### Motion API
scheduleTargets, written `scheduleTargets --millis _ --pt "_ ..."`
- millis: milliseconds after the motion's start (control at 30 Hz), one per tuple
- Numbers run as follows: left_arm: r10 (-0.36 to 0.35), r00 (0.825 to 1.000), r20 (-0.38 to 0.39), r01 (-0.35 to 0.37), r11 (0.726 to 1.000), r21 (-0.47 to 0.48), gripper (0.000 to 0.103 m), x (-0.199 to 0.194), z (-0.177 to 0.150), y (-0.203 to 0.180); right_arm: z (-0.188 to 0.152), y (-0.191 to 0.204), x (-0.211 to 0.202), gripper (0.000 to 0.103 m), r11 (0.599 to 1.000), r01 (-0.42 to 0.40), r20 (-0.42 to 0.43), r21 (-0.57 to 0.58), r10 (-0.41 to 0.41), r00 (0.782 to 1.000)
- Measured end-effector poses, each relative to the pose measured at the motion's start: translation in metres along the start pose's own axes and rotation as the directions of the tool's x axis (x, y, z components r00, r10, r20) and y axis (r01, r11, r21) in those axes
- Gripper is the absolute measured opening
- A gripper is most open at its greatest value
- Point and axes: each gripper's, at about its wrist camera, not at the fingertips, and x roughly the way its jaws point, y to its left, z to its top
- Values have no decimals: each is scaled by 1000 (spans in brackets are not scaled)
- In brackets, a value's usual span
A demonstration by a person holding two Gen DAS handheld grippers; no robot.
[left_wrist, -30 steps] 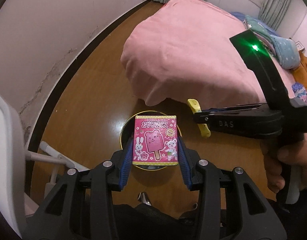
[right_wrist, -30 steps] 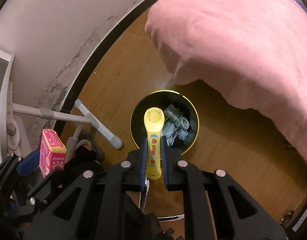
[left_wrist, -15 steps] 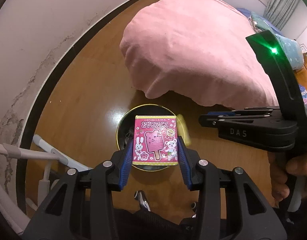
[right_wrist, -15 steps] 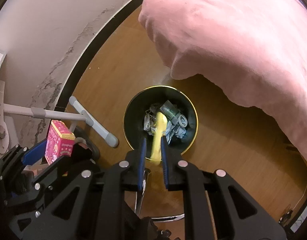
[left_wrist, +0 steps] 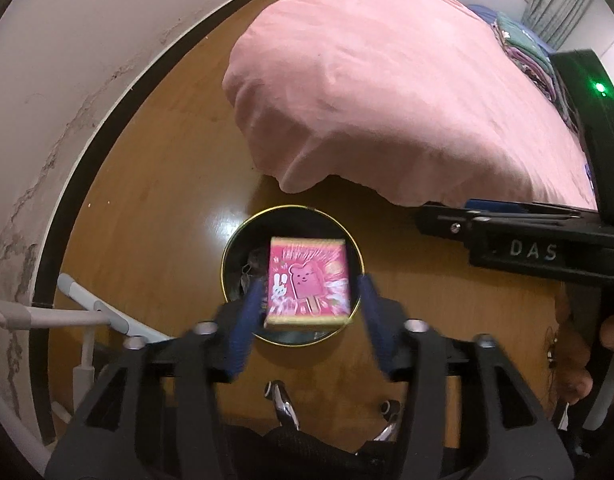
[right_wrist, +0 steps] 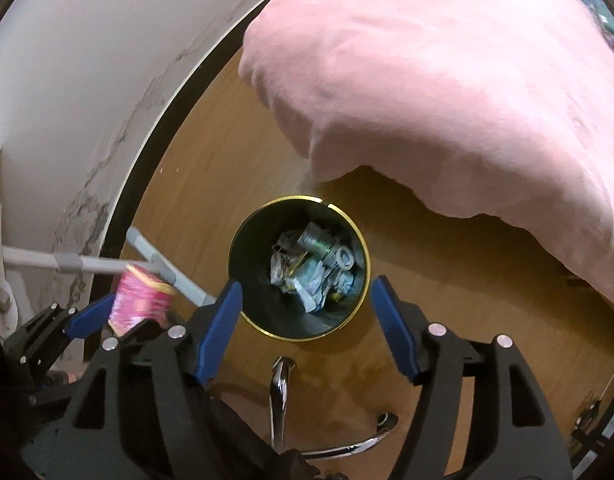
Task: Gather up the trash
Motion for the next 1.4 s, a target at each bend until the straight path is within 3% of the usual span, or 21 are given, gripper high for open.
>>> scheduleTargets --millis 233,433,533,667,733,833,933,967,1067,1233,1333,1400 --pt "50 995 84 -52 998 28 90 -45 -1 -9 -1 7 -17 71 1000 4 33 -25 -4 999" --pt "20 979 202 -9 999 -54 96 -135 -20 5 -7 49 -69 84 995 -5 168 -104 23 986" --pt "86 951 297 -53 992 -118 96 -193 -43 26 -10 91 -96 86 980 -37 219 -196 80 972" --pt "207 916 344 -125 961 -245 96 -247 -82 69 -19 176 -124 89 922 -74 255 -379 181 950" --pt "284 892 352 -163 928 -336 96 -272 -110 97 -29 228 -135 89 870 -109 242 -481 251 937" --pt "435 838 329 -250 843 -475 96 -308 -160 139 -51 292 -144 89 781 -140 207 -608 327 922" --pt "569 777 268 -319 724 -612 96 -342 -217 176 -82 354 -150 89 663 -170 147 -729 395 907" --pt "633 739 231 -354 656 -666 96 -355 -242 189 -93 372 -152 89 622 -180 126 -762 415 901" --pt "726 671 153 -397 526 -753 96 -380 -291 208 -125 415 -159 89 521 -194 75 -831 452 889" --pt "779 622 84 -379 393 -838 96 -413 -363 217 -167 462 -172 90 411 -213 23 -886 498 867" --pt "794 605 58 -382 353 -854 96 -421 -382 213 -185 476 -175 91 367 -216 -3 -905 502 865" --pt "796 603 54 -379 344 -859 96 -428 -383 216 -200 481 -176 91 346 -211 -8 -914 505 863"
